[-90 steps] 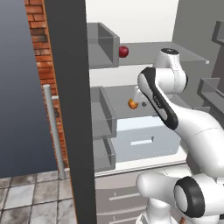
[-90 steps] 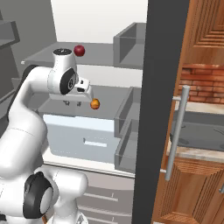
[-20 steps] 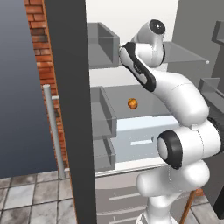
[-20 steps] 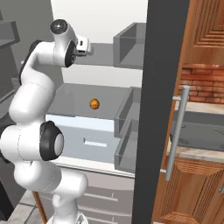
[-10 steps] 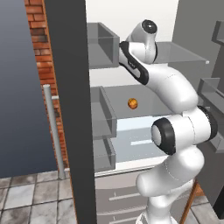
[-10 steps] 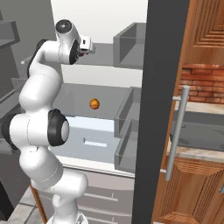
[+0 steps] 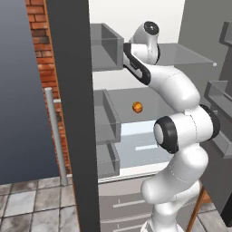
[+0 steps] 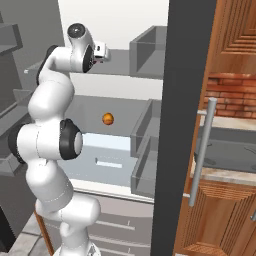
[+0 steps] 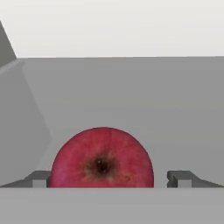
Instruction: Pick the apple and peach from the fridge and place them inside the tupperware on the counter.
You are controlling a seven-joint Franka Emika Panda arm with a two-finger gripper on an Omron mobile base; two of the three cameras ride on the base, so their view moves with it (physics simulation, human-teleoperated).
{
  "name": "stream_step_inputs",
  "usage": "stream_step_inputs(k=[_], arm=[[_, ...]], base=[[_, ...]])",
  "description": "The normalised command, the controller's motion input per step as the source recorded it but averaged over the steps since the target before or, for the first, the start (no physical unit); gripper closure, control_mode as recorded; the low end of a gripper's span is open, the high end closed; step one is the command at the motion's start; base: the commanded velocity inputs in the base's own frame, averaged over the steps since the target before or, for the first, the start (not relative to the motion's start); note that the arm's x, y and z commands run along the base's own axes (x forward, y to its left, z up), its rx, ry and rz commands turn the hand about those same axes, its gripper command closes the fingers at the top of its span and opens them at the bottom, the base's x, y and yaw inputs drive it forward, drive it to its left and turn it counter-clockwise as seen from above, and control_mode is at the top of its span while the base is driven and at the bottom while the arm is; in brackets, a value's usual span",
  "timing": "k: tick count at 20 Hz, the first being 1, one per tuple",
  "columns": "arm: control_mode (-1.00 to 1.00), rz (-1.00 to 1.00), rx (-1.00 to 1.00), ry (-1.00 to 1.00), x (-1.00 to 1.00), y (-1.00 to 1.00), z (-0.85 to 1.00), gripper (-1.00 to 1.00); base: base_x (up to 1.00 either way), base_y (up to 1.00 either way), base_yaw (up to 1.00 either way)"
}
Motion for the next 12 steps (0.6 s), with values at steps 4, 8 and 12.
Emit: stream_step_inputs(k=[4, 8, 12], arm=[[-1.0, -0.02, -0.02, 0.01, 0.04, 0.04, -0.26, 1.0], [-1.0, 0.0, -0.01, 0.0, 0.22, 0.05, -0.16, 1.0], [-1.0, 0.0, 0.0, 0.0, -0.02, 0.0, -0.02, 1.0]], base=[[0.0, 0.0, 0.0], [0.0, 0.0, 0.0], [0.0, 0.0, 0.0]])
